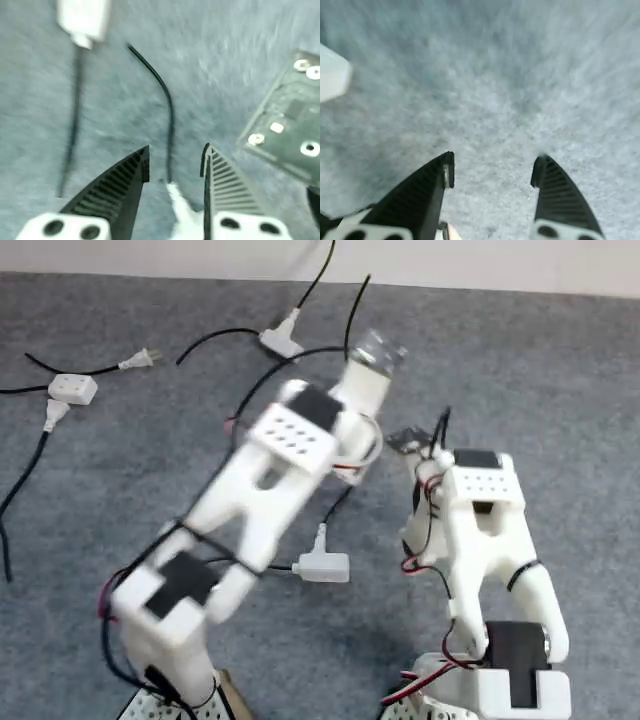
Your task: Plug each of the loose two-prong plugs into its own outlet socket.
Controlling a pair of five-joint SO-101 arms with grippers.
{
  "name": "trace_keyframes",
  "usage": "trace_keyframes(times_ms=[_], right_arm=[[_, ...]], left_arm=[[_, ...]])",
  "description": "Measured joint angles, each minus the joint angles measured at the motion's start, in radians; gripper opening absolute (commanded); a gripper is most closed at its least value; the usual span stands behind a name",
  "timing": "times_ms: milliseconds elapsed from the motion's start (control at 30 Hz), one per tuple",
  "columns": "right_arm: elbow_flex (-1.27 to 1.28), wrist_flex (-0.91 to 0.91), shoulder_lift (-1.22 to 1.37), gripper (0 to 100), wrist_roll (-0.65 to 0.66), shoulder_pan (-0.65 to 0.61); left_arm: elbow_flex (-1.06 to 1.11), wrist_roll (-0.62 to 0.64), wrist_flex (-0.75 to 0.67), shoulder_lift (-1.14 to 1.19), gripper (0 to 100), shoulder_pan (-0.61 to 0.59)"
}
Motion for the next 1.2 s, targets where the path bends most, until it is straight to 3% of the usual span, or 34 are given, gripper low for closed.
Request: trace_keyframes(times_ms=[167,267,500,633,767,933,1200], right_arm=[[-0.126,0.112,0.002,25.2,-0.005,-0.064],[-0.187,0.121,0.002,25.2,-0.084,-0.092],[-0.192,0.009,-0.169,25.2,-0.330,-0.103],[0.037,-0.052,-0.393,25.2,-0.379,0.008],[0.245,-0.097,-0.522,25.2,-0.315,0.198],[0.451,-0.196,-0.647,25.2,-0.284,0.230],[0.575,-0.299,-0.709,25.2,-0.261,0.229]], left_arm=[[0.176,-0.226,-0.097,-0.170,19,-0.124],[0.207,-0.328,-0.103,-0.236,19,-0.209],[0.328,-0.299,-0.110,-0.279,19,-0.350],[0.471,-0.252,-0.166,-0.333,19,-0.350],[0.580,-0.207,-0.221,-0.414,19,-0.344],[0.575,-0.150,-0.226,-0.374,19,-0.249],[0.397,-0.055,-0.201,-0.092,19,-0.084]])
